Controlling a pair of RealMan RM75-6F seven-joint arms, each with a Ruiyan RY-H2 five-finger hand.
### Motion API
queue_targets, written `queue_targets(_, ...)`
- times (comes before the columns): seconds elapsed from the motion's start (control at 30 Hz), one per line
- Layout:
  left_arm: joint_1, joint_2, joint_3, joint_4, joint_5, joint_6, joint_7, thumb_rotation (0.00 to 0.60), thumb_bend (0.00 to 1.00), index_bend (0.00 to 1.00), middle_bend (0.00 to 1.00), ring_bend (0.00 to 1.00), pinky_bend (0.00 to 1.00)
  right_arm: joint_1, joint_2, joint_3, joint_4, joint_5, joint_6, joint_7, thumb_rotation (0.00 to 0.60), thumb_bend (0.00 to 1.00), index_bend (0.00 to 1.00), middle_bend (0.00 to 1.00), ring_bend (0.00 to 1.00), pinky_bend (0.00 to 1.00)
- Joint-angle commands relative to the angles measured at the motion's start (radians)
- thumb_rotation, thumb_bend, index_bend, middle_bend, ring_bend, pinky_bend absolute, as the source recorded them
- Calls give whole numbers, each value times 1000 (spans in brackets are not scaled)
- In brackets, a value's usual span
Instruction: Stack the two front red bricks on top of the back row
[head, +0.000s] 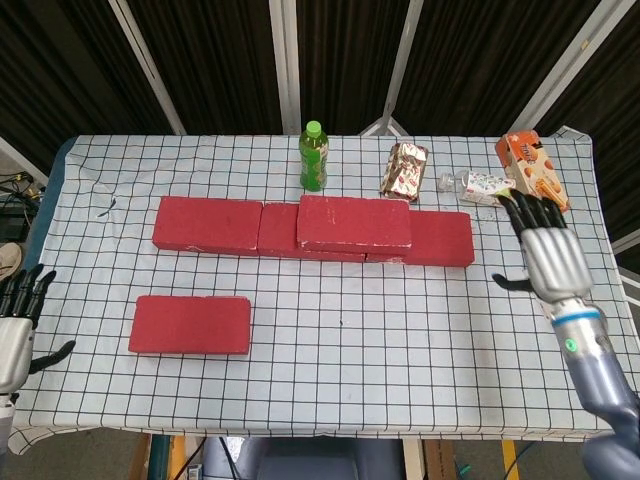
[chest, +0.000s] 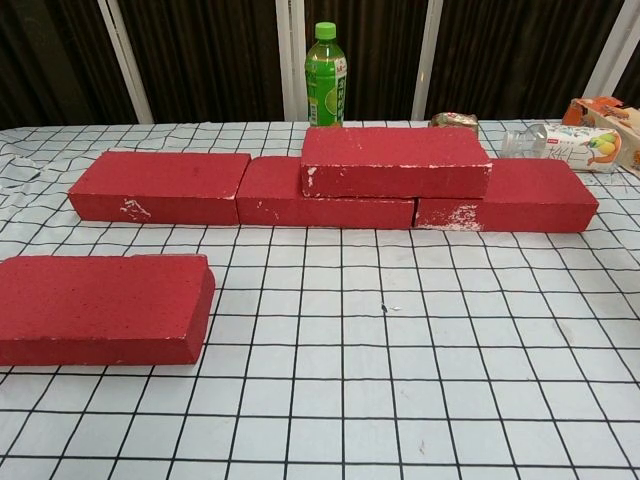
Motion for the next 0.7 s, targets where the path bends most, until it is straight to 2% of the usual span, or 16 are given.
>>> queue_targets(0.03,-1,-20,15,-39,28,5,-3,600,161,74,13,0,39,-214,1,-145,29,-203,211,167,600,193,0,0,0,0)
queue_targets(0.2,-3,-23,28,-100,55,1,5,600,144,65,8,0,0,-311,-55,-200,69,-283,336,179,600,193,0,0,0,0)
queue_targets(0.3,-5,-3,39,-170,29,-35,34,600,100,54,0,0,0,-359,-90,-226,98,-326,396,181,600,193,0,0,0,0)
queue_targets(0.43,-52,65,30,-271,-82,-170,79,600,17,11,0,0,0,-390,-117,-246,117,-349,418,180,600,192,0,0,0,0)
queue_targets(0.57,-104,122,22,-339,-161,-284,111,600,1,0,0,0,0,-398,-125,-255,125,-351,406,193,600,193,0,0,0,0)
queue_targets(0.7,-181,165,-3,-388,-268,-398,207,600,0,0,0,0,0,-398,-126,-257,130,-343,387,199,600,192,0,0,0,0)
